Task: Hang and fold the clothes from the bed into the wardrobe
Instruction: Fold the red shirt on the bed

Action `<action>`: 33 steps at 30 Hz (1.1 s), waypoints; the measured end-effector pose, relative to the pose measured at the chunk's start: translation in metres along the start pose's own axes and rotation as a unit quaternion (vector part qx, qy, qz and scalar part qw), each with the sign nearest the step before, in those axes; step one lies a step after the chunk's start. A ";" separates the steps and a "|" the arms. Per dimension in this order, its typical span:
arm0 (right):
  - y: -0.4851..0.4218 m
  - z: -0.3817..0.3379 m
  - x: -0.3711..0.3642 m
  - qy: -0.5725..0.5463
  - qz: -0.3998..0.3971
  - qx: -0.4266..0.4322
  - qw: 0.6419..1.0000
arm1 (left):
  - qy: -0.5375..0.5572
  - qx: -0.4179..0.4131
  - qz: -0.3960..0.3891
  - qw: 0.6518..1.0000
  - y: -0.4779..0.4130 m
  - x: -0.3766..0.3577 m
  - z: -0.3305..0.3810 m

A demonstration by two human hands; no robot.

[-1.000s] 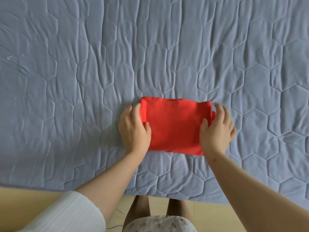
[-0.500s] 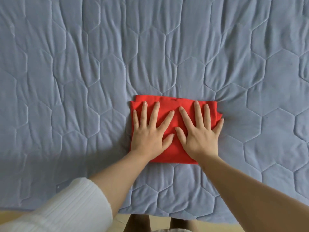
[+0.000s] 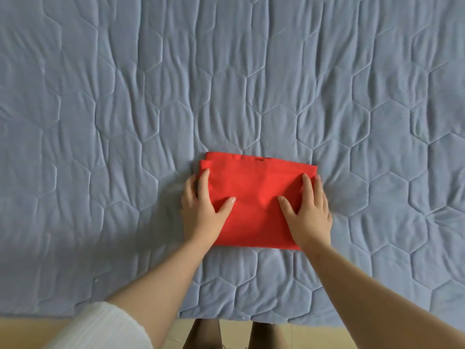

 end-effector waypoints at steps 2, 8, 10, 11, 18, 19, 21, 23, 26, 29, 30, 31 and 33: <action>0.003 0.001 0.001 -0.107 0.030 -0.027 0.993 | 0.160 0.096 -0.023 0.982 0.001 -0.004 -0.015; 0.018 0.032 0.020 -0.353 0.137 -0.213 0.901 | 0.356 0.226 -0.281 0.862 0.007 -0.034 -0.021; 0.034 0.030 0.000 -0.434 0.038 -0.320 0.841 | 0.337 0.214 -0.343 0.850 0.012 -0.024 -0.022; 0.047 0.022 -0.011 -0.449 -0.033 -0.363 0.816 | 0.328 0.211 -0.358 0.848 0.016 -0.016 -0.027; 0.109 -0.083 -0.017 -0.505 -0.218 -0.341 0.762 | 0.417 0.242 -0.379 0.790 0.062 0.083 -0.058; 0.116 -0.102 -0.012 -0.506 -0.235 -0.333 0.760 | 0.423 0.244 -0.373 0.789 0.067 0.102 -0.061; 0.133 -0.148 -0.002 -0.498 -0.282 -0.308 0.760 | 0.438 0.247 -0.354 0.789 0.077 0.149 -0.064; 0.151 -0.197 0.013 -0.485 -0.325 -0.271 0.765 | 0.458 0.240 -0.329 0.790 0.085 0.200 -0.063; 0.186 -0.279 0.040 -0.468 -0.382 -0.203 0.771 | 0.480 0.222 -0.279 0.802 0.099 0.288 -0.066; 0.228 -0.361 0.064 -0.463 -0.431 -0.127 0.764 | 0.542 0.190 -0.192 0.796 0.119 0.376 -0.063; 0.244 -0.388 0.070 -0.464 -0.444 -0.104 0.760 | 0.609 0.190 -0.092 0.765 0.123 0.410 -0.070; 0.261 -0.414 0.075 -0.468 -0.455 -0.086 0.753 | 0.690 0.184 0.071 0.696 0.130 0.452 -0.088; 0.297 -0.462 0.081 -0.473 -0.481 -0.048 0.736 | 0.805 0.067 0.265 0.527 0.159 0.517 -0.114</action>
Point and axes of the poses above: each hand's wrist, its own y-axis away from the middle knuckle, its own x-axis out of the back of the hand, z = x × y, the point moved 10 cm from there along -y, towards the middle knuckle, and after that the axes turned 15 degrees about -y, right-handed, at the moved point
